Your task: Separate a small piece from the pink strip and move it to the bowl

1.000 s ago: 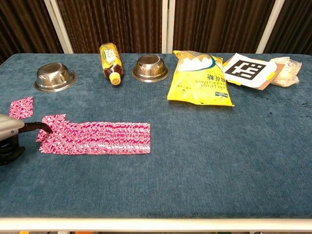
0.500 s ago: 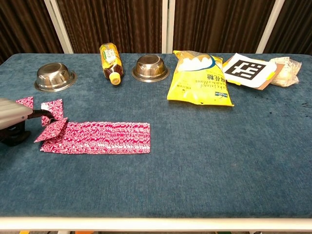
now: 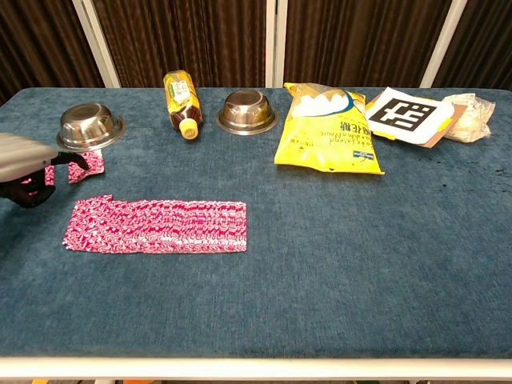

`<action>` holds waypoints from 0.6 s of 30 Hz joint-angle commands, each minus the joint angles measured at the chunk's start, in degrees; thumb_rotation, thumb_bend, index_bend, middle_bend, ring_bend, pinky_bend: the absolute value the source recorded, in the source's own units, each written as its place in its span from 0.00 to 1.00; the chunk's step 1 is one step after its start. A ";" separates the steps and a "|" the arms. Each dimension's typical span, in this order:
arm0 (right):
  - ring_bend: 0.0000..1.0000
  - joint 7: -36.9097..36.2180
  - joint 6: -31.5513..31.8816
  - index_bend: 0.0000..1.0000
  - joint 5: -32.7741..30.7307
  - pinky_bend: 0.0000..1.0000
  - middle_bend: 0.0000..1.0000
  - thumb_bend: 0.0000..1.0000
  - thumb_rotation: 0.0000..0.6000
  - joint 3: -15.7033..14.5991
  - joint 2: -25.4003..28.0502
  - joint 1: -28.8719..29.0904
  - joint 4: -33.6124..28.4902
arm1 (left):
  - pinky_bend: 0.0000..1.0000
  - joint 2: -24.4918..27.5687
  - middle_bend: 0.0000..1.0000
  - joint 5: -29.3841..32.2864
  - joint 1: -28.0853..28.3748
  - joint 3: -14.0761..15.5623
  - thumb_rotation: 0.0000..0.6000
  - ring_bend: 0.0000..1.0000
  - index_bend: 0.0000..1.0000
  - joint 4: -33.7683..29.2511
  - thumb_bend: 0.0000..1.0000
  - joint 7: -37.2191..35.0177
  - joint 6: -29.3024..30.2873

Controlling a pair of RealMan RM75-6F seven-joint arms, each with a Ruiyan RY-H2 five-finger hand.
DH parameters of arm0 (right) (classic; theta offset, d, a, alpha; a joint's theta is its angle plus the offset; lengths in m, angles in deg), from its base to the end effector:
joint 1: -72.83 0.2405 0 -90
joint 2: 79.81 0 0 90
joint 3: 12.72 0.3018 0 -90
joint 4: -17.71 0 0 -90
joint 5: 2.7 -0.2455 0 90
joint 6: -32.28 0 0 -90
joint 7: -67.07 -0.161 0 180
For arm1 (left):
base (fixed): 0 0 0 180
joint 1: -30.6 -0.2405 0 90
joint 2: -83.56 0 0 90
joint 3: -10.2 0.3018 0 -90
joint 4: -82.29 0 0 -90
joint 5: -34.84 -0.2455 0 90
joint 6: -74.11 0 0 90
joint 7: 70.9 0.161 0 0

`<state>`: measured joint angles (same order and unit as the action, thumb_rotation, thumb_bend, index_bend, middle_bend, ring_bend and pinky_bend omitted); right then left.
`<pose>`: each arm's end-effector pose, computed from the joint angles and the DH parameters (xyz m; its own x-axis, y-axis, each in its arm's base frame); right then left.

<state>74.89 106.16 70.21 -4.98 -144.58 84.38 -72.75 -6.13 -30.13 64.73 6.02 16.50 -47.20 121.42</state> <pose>-0.3805 -0.2672 0.1451 0.4823 -0.0769 0.8726 -0.8674 0.0976 0.4880 -0.3369 0.3842 -0.0511 0.6945 0.3616 0.6221 0.7157 -0.2580 -0.6490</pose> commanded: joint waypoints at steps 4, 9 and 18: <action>0.00 -0.21 0.21 0.00 0.03 0.00 0.00 0.30 1.00 0.17 -0.08 0.08 0.09 | 0.98 0.79 0.94 -0.30 0.24 -0.39 1.00 0.92 0.17 -1.09 0.60 -0.16 1.10; 0.00 -0.77 0.78 0.00 0.53 0.00 0.00 0.30 1.00 0.39 0.50 0.04 -0.32 | 0.98 3.33 0.94 -0.45 -0.51 -1.06 1.00 0.92 0.17 -5.58 0.60 0.12 4.37; 0.00 -1.67 3.89 0.00 2.11 0.00 0.00 0.27 1.00 2.16 3.29 -0.03 -3.30 | 0.71 8.88 0.60 -3.37 -7.32 -1.58 1.00 0.59 0.17 -16.15 0.45 -3.69 18.69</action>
<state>73.36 109.72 72.07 -3.07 -141.61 84.41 -75.70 0.93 -31.97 60.32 4.48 3.26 -48.89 135.56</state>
